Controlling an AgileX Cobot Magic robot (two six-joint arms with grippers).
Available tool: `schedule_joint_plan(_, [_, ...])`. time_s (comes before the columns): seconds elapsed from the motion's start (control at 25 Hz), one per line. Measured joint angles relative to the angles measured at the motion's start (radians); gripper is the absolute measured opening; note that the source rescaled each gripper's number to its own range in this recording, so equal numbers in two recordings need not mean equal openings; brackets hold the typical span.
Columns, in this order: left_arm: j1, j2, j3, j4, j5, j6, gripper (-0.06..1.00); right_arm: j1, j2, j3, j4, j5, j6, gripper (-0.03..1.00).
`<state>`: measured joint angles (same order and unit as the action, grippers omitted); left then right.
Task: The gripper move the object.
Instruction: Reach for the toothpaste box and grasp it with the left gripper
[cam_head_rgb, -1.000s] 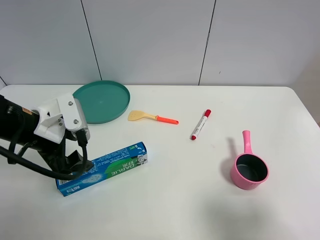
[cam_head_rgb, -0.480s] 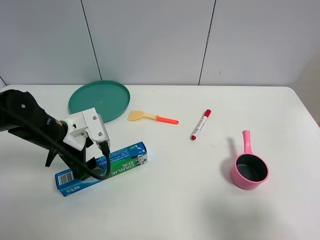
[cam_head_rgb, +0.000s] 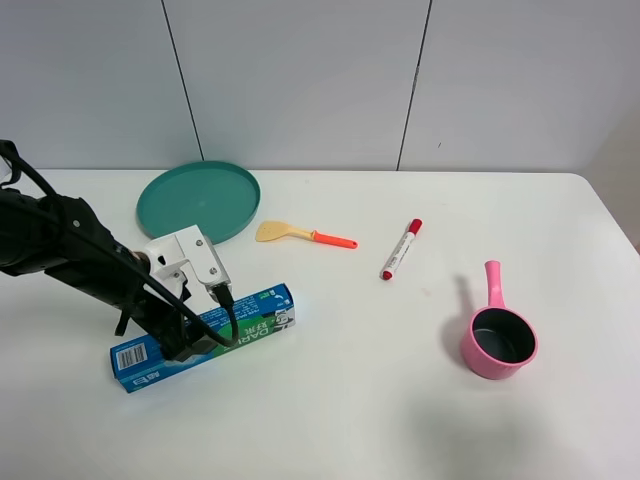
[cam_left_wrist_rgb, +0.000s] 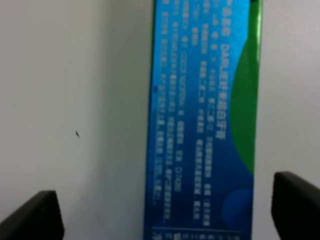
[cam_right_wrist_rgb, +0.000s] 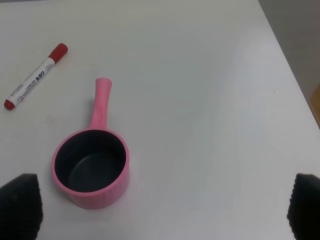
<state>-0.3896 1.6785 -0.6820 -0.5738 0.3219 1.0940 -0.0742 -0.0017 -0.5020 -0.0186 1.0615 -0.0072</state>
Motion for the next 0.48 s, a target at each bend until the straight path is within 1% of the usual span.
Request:
schedule_joint_plan(0.28, [0.000, 0.055, -0.001, -0.006, -0.037, -0.004, 0.72, 0.000, 0.000, 0.000, 0.000, 0.000, 0.000, 1.00])
schedule_joint_plan(0.48, [0.000, 0.074, -0.003, -0.006, -0.041, -0.005, 0.70, 0.000, 0.000, 0.000, 0.000, 0.000, 0.000, 1.00])
